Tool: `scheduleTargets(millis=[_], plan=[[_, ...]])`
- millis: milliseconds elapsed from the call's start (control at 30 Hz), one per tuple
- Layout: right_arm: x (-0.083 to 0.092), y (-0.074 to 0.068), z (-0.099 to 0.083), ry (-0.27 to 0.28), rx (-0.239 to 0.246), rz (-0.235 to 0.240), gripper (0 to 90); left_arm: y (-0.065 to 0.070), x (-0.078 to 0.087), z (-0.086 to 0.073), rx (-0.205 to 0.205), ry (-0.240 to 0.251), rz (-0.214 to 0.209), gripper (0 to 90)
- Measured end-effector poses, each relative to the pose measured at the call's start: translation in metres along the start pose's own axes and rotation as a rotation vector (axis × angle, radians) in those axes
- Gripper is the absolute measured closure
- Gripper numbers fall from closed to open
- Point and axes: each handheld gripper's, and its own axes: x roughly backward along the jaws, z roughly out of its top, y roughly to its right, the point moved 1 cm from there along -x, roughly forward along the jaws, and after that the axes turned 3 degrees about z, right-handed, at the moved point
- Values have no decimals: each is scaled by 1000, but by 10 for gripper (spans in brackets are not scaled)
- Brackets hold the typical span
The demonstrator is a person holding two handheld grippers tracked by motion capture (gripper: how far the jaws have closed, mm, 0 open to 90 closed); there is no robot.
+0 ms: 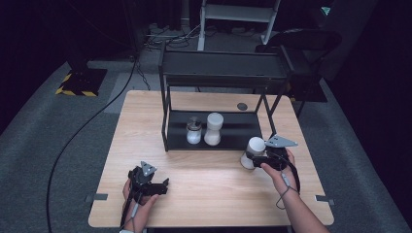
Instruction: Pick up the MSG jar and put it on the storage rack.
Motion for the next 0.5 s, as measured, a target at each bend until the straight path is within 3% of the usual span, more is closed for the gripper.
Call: scheduleTargets(millis=[67, 300, 500], plan=[[0, 1, 1, 3, 1, 10, 330, 0, 0, 0, 0, 0, 0, 41], [1, -1, 6, -15, 22, 8, 335, 0, 0, 0, 0, 0, 0, 41], [9, -4, 16, 4, 43, 18, 335, 0, 0, 0, 0, 0, 0, 41]])
